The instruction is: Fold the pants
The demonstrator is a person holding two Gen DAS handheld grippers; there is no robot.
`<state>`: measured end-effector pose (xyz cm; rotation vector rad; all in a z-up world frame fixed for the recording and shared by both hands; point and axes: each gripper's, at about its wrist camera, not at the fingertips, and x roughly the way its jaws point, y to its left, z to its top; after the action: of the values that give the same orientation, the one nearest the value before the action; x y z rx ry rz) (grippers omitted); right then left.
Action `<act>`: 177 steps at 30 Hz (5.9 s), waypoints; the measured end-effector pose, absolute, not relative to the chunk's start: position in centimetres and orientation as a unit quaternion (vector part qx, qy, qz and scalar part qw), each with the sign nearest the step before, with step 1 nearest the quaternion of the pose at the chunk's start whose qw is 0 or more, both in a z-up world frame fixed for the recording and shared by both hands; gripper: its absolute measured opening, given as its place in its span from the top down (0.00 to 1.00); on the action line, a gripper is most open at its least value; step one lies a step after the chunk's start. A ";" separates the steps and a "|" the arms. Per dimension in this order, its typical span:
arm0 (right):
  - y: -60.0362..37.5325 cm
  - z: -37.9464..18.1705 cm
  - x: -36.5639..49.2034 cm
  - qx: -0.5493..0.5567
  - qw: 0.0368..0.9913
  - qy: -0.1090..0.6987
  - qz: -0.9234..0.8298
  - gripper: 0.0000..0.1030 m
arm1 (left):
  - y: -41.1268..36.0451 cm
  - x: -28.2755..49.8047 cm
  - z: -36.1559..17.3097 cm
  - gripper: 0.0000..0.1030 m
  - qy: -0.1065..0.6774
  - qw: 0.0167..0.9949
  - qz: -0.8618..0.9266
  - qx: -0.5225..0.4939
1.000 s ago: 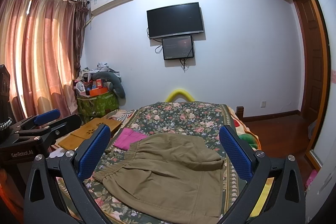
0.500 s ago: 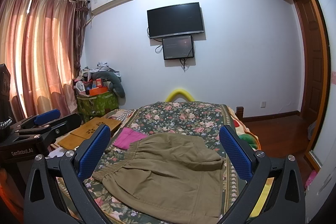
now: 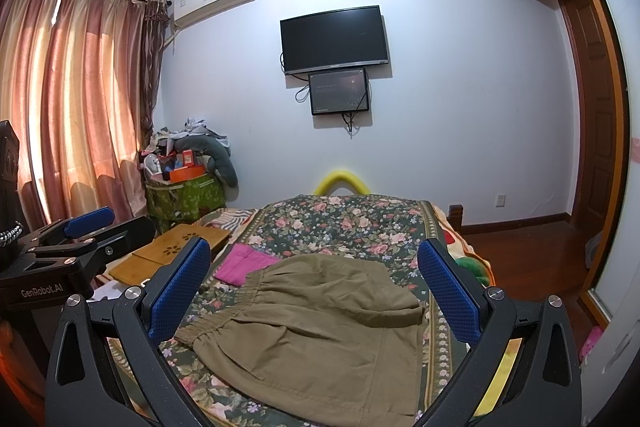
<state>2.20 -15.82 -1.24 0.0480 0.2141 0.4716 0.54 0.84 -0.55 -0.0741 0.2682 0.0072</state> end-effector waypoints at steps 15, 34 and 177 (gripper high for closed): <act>-16.2 -1.3 2.8 0.025 0.966 0.110 0.232 0.00 | 0.6 0.7 -0.6 0.00 0.136 0.990 0.005 -0.034; -18.0 -7.5 9.3 0.008 0.965 0.191 0.177 0.00 | 2.8 9.4 -6.1 0.00 0.254 0.966 0.006 -0.056; -15.6 -10.9 37.8 -0.043 0.890 0.388 0.235 0.32 | 20.9 37.5 -18.2 0.14 0.450 0.888 0.088 -0.022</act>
<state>37.77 -15.61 -10.92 -0.0888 0.8056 0.4886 37.53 20.86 -18.24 -0.0453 0.9350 0.1838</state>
